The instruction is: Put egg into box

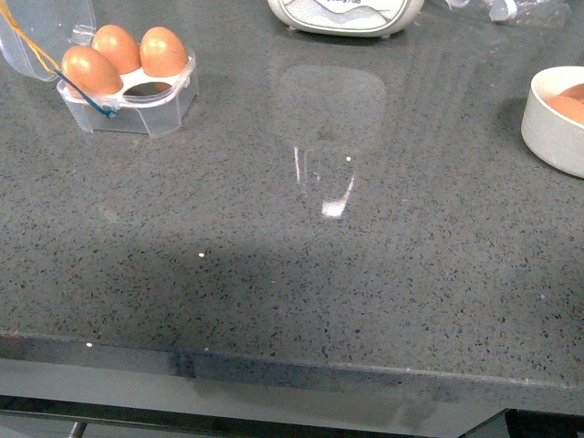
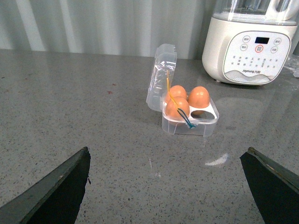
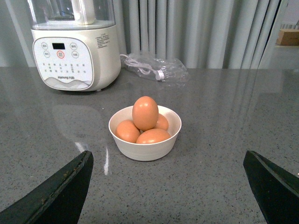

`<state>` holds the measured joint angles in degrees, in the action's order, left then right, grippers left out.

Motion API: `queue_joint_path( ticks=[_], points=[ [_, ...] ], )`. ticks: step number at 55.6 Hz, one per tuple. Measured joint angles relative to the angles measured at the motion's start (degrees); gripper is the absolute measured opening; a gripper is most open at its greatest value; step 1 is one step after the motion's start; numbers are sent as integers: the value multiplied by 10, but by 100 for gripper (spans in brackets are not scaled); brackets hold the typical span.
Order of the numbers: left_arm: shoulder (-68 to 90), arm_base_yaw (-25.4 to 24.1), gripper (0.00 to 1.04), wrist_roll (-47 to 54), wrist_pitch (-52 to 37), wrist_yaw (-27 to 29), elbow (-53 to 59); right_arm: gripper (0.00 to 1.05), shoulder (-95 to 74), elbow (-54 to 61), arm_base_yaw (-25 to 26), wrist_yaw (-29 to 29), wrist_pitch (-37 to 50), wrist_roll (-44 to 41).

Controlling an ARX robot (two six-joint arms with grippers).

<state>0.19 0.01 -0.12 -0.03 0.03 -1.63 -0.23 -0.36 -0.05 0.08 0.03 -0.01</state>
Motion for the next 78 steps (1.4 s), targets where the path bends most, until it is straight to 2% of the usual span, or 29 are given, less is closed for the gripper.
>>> queue_joint_path(
  ticks=[78],
  points=[
    [0, 0, 98, 0, 0, 0, 0, 97, 0, 0, 0, 0, 0, 0]
  ],
)
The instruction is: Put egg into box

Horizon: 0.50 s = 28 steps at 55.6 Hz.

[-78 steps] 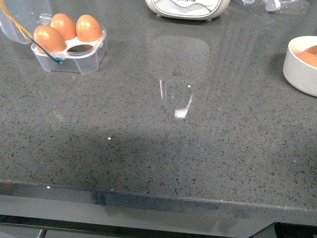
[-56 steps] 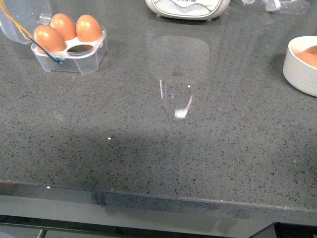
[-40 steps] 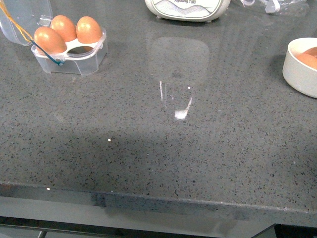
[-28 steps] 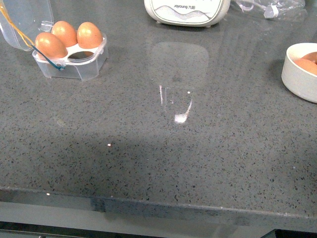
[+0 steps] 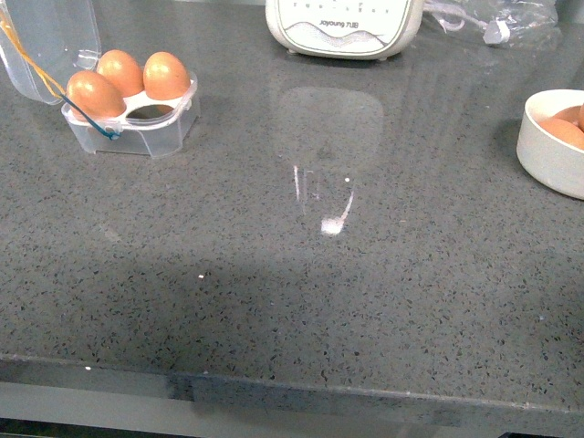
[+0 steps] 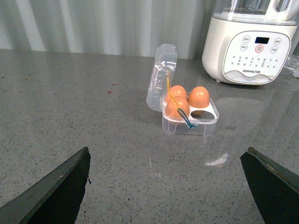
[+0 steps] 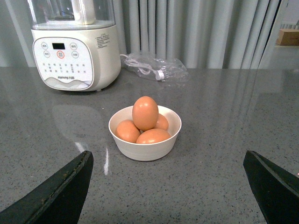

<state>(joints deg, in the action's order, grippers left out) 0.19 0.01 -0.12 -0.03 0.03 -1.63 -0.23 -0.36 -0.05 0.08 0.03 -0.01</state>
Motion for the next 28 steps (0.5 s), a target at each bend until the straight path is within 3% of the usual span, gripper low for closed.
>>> queue_joint_path(
  ticks=[6, 10, 13, 21, 28],
  points=[
    [0, 0, 98, 0, 0, 0, 0, 97, -5, -3, -5, -17, -11, 7],
    [0, 0, 98, 0, 0, 0, 0, 97, -57, -43, -43, -120, -101, 76],
    [0, 0, 98, 0, 0, 0, 0, 97, -87, -59, -59, -154, -122, 118],
    [0, 0, 98, 0, 0, 0, 0, 97, -142, -92, -65, -142, -89, 178],
    [0, 0, 98, 0, 0, 0, 0, 97, -201, -123, -29, -89, -9, 176]
  ],
)
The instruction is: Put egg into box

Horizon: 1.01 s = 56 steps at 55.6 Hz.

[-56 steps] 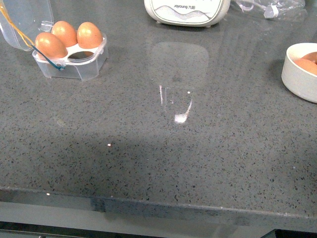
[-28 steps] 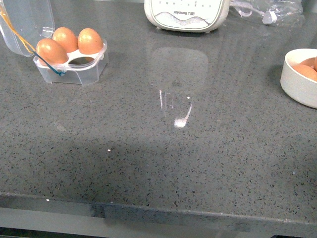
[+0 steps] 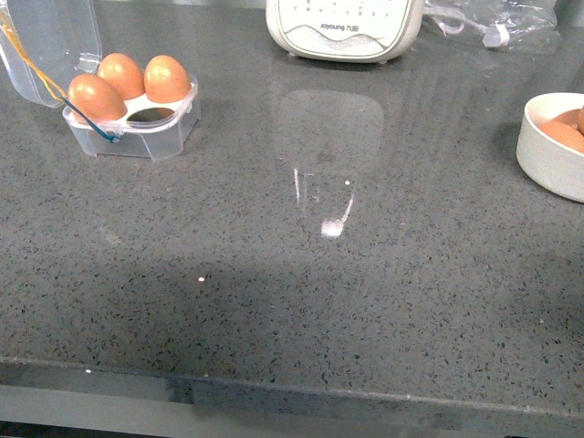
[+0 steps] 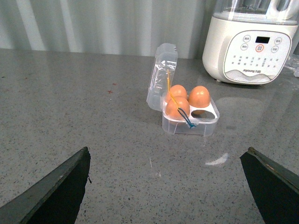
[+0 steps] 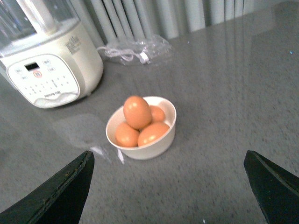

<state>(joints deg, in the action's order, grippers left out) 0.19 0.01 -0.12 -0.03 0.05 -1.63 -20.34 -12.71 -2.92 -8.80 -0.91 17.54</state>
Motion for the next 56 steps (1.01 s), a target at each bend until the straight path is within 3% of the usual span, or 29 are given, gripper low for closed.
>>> queue_joint_path(
  ticks=[13, 21, 29, 39, 56],
  points=[
    [0, 0, 98, 0, 0, 0, 0, 97, -179, -54, 61, 51, 144, -47],
    [0, 0, 98, 0, 0, 0, 0, 97, -365, -134, 41, 48, 215, -152],
    [0, 0, 98, 0, 0, 0, 0, 97, -479, -193, 17, 75, 221, -256],
    [0, 0, 98, 0, 0, 0, 0, 97, -568, -244, 19, 103, 224, -309],
    [0, 0, 98, 0, 0, 0, 0, 97, -635, -302, 27, 170, 192, -272]
  ],
)
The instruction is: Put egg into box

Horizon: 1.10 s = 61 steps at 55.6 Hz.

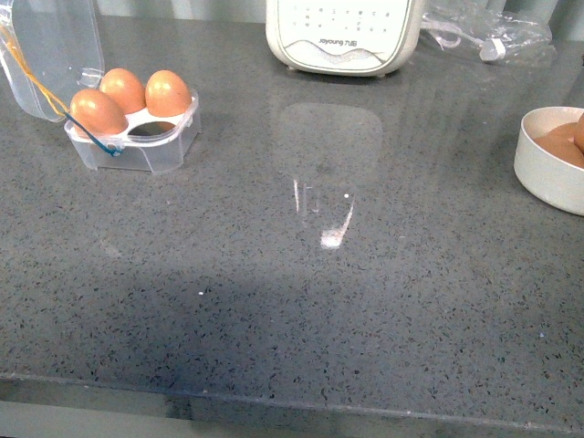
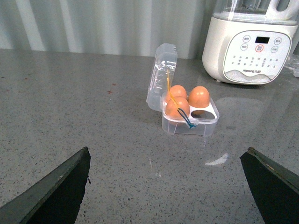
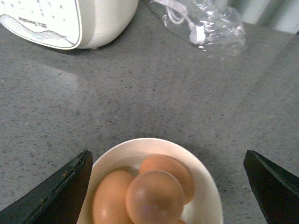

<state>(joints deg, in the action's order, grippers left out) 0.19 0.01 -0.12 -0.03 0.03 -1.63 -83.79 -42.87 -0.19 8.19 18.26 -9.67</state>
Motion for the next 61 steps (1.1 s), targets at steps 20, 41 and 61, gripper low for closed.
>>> queue_joint_path(
  ticks=[20, 41, 61],
  points=[
    [0, 0, 98, 0, 0, 0, 0, 97, -40, -8, 11, 20, -5, 54],
    [0, 0, 98, 0, 0, 0, 0, 97, -73, -2, 16, 29, 23, 61],
    [0, 0, 98, 0, 0, 0, 0, 70, -78, 10, 21, 32, 36, 65]
  ],
)
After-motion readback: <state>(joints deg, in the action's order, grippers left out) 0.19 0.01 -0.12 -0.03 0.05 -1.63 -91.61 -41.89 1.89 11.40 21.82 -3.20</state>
